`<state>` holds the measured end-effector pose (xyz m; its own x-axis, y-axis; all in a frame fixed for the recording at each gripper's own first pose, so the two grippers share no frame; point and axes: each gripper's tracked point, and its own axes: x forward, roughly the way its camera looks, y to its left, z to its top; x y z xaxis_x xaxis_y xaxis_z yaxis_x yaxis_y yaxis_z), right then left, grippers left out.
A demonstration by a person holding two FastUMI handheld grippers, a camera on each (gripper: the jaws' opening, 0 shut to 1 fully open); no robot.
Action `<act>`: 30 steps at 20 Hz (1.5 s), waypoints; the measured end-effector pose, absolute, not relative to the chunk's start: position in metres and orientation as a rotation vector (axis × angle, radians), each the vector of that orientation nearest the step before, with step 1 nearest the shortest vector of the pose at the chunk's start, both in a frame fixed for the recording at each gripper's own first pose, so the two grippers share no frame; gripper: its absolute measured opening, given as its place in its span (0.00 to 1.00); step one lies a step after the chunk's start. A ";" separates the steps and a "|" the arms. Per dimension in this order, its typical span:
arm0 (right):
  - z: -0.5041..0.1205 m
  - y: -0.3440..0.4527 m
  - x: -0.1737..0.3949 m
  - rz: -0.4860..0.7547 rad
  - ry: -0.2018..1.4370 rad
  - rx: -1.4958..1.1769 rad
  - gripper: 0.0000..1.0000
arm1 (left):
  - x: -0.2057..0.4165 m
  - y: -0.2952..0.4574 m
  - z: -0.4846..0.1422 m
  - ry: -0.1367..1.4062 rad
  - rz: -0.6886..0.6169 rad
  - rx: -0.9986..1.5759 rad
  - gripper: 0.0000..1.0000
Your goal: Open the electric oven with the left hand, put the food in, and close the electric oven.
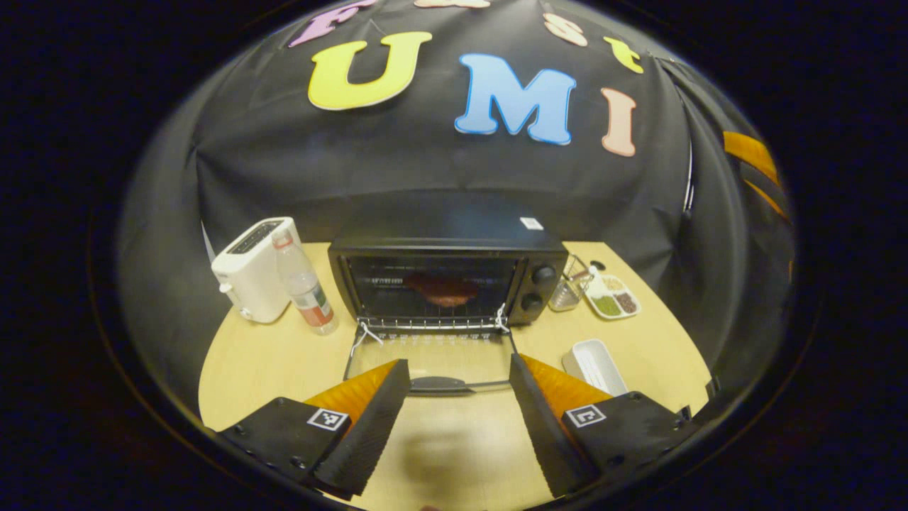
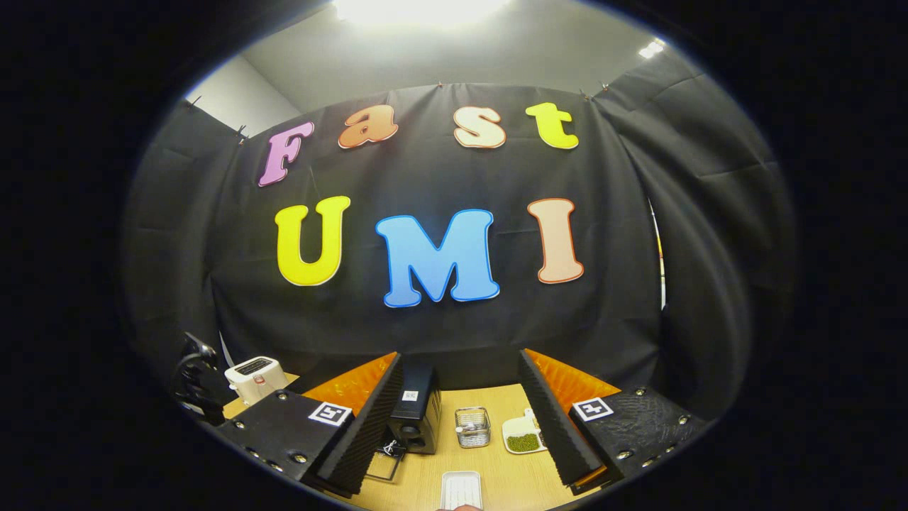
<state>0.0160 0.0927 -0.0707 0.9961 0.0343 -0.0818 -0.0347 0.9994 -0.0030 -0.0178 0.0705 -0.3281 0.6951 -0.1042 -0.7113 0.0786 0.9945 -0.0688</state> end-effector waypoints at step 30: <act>-0.096 0.039 0.031 -0.109 0.165 -0.031 0.98 | -0.013 0.102 -0.521 1.341 -0.074 0.023 0.98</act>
<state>0.0307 0.0386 -0.0963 0.9805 -0.1111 -0.1619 0.1060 0.9936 -0.0400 -0.0132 0.1024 -0.5206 0.2263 -0.0407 -0.9732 0.0668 0.9974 -0.0261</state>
